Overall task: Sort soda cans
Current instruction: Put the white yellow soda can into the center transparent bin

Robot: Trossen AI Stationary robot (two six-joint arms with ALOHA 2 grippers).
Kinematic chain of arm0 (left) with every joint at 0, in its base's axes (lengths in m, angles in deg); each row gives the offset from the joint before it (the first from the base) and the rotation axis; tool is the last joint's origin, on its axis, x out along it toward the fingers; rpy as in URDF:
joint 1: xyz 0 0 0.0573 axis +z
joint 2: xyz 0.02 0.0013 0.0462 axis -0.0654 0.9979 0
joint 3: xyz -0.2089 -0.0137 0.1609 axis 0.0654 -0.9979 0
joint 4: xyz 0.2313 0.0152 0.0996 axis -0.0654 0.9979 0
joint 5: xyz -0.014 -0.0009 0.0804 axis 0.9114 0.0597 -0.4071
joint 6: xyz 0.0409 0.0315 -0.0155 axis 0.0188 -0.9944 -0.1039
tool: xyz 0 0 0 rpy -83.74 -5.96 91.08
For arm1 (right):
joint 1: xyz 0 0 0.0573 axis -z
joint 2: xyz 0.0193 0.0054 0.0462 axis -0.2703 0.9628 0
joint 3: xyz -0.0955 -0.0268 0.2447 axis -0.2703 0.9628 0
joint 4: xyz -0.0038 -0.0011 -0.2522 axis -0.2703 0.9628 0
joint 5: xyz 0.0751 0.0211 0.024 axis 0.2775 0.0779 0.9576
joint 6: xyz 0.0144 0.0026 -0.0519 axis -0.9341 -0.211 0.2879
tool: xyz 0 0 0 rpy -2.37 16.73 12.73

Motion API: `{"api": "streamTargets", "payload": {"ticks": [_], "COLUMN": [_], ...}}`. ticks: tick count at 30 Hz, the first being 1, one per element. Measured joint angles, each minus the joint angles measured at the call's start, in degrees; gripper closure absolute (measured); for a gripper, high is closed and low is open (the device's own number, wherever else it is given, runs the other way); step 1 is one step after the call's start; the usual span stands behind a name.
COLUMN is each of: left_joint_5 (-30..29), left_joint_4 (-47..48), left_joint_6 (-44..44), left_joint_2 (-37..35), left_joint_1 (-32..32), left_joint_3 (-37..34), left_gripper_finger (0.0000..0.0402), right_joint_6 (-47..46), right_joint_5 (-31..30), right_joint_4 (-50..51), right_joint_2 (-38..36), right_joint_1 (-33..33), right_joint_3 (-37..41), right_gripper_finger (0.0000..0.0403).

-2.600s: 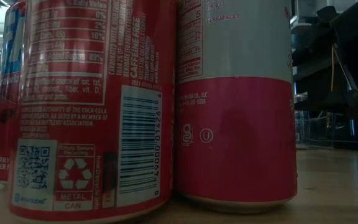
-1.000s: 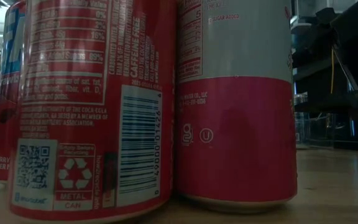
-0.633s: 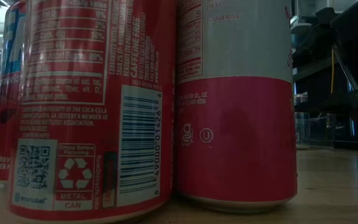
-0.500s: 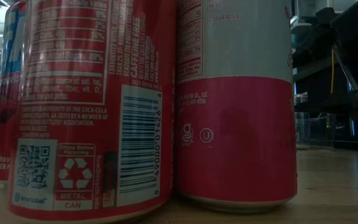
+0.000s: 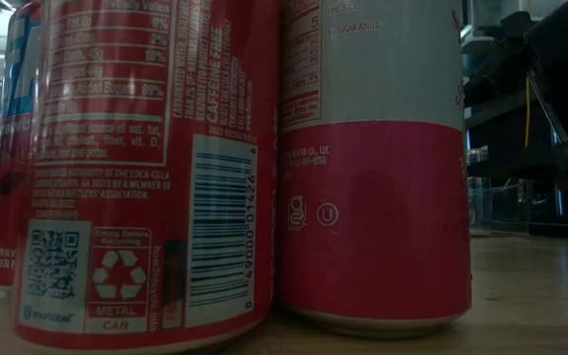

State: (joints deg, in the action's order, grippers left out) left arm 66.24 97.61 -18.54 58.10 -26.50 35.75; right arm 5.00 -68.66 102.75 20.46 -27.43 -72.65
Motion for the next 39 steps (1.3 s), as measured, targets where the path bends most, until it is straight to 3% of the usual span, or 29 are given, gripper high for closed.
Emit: {"api": "streamTargets", "payload": {"ticks": [4, 8, 27, 39], "left_joint_5": [7.4, 11.0, 11.1, 11.2], "left_joint_4": [0.2, 0.4, 1.4, -4.1], "left_joint_6": [-0.2, -1.4, -6.8, -11.2], "left_joint_2": [2.4, 4.1, 5.2, 5.7], "left_joint_1": [2.8, 3.4, 4.8, 4.6], "left_joint_3": [0.0, 0.0, 0.0, -4.9], "left_gripper_finger": [0.0020, 0.0018, 0.0018, 0.0018], "right_joint_6": [0.0, 0.0, 0.0, 0.0], "right_joint_5": [0.0, 0.0, 0.0, 0.0], "right_joint_4": [0.0, 0.0, -0.3, -0.5], "right_joint_2": [0.0, 0.0, 0.0, 0.0], "right_joint_1": [0.0, 0.0, 0.0, 0.0], "right_joint_3": [0.0, 0.0, 0.0, 0.0], "right_gripper_finger": [0.0029, 0.0029, 0.0029, 0.0029]}}
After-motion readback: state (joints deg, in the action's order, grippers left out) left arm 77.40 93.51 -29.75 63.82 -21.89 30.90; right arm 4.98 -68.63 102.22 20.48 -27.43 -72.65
